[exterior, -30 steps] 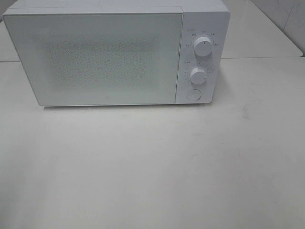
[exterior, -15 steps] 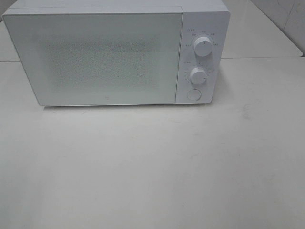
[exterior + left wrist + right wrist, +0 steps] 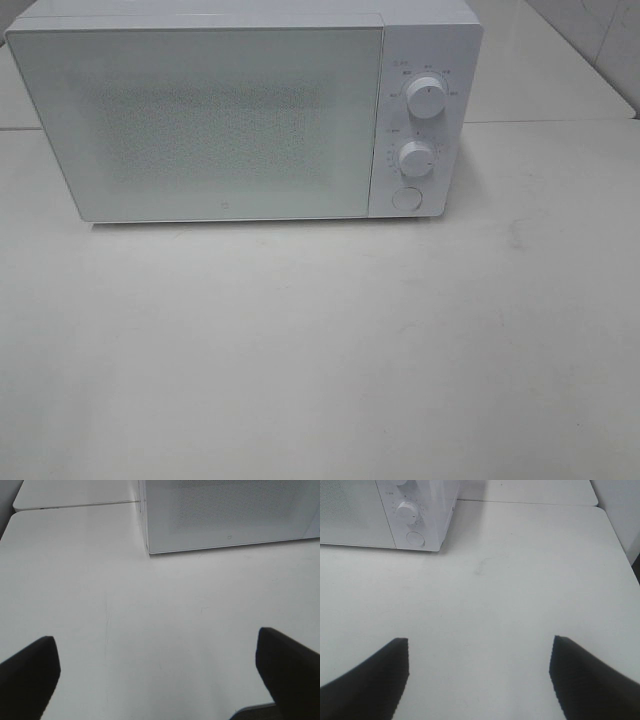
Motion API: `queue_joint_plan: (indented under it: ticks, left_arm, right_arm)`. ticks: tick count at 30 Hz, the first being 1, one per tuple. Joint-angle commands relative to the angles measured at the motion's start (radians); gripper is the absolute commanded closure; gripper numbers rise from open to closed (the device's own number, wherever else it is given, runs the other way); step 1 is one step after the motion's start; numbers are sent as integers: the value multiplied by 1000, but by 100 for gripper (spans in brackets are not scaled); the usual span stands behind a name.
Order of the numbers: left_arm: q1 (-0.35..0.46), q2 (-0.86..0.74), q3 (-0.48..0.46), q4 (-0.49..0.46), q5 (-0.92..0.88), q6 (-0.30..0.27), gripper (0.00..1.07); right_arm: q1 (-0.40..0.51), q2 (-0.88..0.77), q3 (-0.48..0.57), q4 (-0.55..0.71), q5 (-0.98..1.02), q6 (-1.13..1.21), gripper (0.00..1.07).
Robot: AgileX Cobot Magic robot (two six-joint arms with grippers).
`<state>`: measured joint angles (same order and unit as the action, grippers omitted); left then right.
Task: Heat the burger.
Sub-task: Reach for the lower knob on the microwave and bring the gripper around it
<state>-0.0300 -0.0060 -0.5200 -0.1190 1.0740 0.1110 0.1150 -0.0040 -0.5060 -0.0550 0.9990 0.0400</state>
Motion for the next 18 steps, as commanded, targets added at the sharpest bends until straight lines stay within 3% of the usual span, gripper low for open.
queue_joint_plan:
  ticks: [1, 18]
  left_arm:
    - [6, -23, 2, -6, -2, -5, 7]
    - [6, -23, 2, -6, -2, -5, 7]
  right_arm:
    - [-6, -22, 4, -3, -5, -5, 32]
    - [-6, -22, 4, -3, -5, -5, 32]
